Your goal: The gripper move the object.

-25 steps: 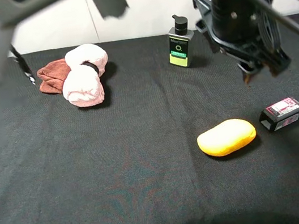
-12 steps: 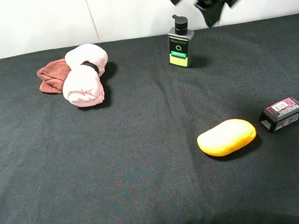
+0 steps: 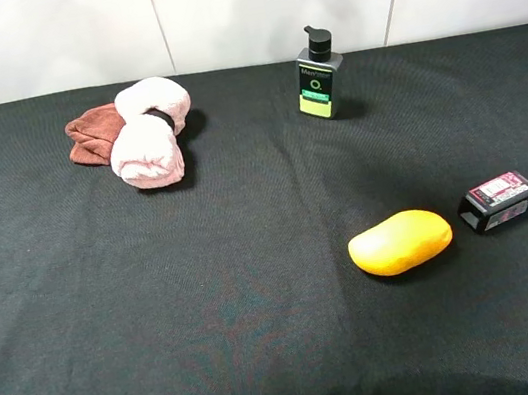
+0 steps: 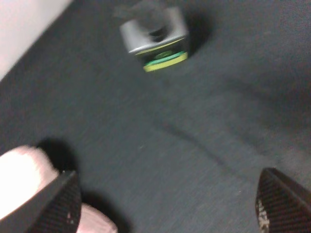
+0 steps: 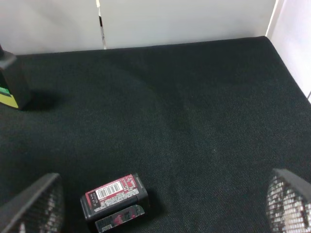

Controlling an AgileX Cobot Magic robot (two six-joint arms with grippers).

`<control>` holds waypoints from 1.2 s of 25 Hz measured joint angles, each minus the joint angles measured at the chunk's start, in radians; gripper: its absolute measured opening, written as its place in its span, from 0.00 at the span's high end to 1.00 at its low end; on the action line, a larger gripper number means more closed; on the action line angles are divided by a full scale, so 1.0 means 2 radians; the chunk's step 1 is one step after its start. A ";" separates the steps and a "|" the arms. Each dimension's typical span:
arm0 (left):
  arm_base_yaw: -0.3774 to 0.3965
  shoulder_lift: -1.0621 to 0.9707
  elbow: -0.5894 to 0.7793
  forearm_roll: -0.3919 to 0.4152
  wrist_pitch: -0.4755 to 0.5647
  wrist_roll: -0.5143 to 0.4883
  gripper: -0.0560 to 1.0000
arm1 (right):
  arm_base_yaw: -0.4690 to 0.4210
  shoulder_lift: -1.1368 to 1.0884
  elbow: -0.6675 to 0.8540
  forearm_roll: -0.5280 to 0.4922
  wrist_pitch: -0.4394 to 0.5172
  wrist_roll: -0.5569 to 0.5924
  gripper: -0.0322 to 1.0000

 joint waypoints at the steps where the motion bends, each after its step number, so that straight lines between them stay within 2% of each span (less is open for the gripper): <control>1: 0.008 -0.010 0.011 0.000 0.000 0.000 0.22 | 0.000 0.000 0.000 0.000 0.000 0.000 0.36; 15: 0.148 -0.173 0.237 -0.001 -0.001 -0.001 0.21 | 0.000 0.000 0.000 0.000 0.000 0.000 0.36; 26: 0.288 -0.390 0.534 -0.034 -0.002 0.008 0.21 | 0.000 0.000 0.000 0.000 0.000 0.000 0.36; 30: 0.322 -0.501 0.636 -0.045 -0.005 0.008 0.21 | 0.000 0.000 0.000 0.000 0.000 0.000 0.36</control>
